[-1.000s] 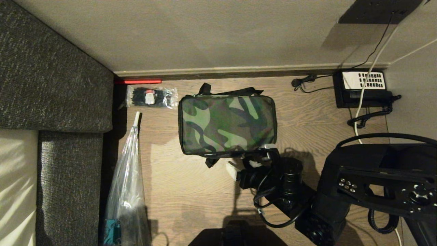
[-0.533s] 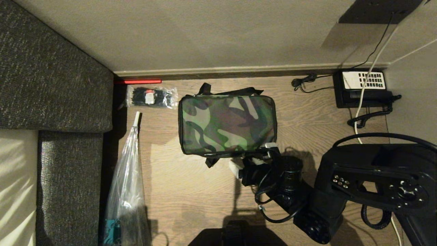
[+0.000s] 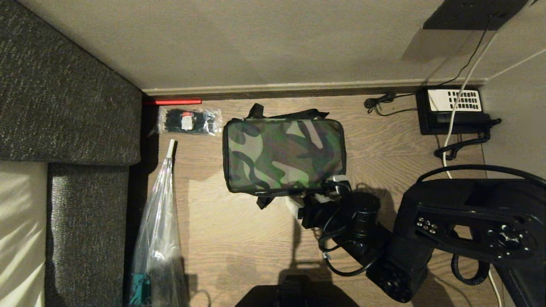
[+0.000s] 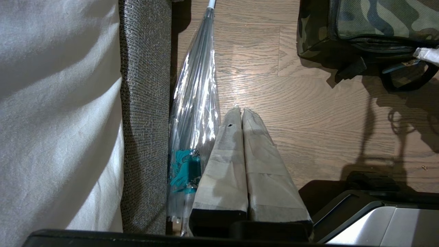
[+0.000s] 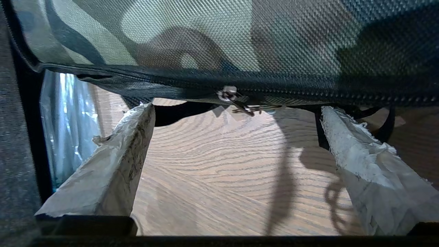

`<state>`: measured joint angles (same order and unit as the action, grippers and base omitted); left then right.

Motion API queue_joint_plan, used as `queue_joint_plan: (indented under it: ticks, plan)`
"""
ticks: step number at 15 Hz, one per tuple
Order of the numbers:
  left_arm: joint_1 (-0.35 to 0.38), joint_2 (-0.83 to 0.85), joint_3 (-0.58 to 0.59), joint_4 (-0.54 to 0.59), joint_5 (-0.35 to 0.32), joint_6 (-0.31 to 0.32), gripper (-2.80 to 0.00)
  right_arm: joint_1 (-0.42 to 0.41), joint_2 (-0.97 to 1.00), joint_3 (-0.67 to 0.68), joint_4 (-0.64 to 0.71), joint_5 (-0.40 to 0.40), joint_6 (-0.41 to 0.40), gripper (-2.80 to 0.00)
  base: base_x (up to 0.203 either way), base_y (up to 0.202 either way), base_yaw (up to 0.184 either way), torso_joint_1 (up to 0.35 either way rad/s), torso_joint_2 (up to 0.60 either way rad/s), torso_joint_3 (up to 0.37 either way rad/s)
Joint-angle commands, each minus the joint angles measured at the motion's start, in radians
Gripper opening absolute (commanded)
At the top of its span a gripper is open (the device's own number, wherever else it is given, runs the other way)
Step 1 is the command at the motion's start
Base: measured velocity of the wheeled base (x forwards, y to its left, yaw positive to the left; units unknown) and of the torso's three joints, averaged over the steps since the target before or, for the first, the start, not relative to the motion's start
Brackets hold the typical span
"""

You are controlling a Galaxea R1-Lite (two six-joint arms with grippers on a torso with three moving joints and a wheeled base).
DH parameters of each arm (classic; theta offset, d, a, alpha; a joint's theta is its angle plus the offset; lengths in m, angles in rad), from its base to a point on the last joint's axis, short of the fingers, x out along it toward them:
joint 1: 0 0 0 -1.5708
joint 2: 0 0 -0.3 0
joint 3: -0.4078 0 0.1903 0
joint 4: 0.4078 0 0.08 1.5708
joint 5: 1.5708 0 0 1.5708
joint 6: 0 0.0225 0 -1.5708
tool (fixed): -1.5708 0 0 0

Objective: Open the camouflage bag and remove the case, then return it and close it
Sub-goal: Open the top of the storage box

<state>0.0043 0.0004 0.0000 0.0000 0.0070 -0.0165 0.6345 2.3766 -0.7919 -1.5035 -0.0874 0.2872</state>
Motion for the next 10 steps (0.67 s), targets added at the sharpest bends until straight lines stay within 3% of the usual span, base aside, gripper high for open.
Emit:
queue_joint_plan:
  ticks: [1,5,7,10]
  plan:
    - [0.000,-0.002,0.003,0.000,0.001,0.000,-2.80,0.004,-0.033,0.013,0.003,0.003,0.024,0.00,0.000,0.000,0.000,0.000,0.00,0.000]
    - [0.000,-0.002,0.003,0.000,0.001,0.000,-2.80,0.003,-0.053,0.034,-0.002,0.021,0.037,0.00,0.000,0.000,0.000,0.000,0.00,0.000]
    - [0.000,-0.002,0.003,0.000,0.001,0.000,-2.80,0.002,-0.086,0.111,-0.017,0.073,0.039,0.00,0.000,0.000,0.000,0.000,0.00,0.000]
    - [0.000,-0.002,0.003,0.000,0.001,0.000,-2.80,0.002,-0.099,0.157,-0.026,0.086,0.036,0.00,0.000,0.000,0.000,0.000,0.00,0.000]
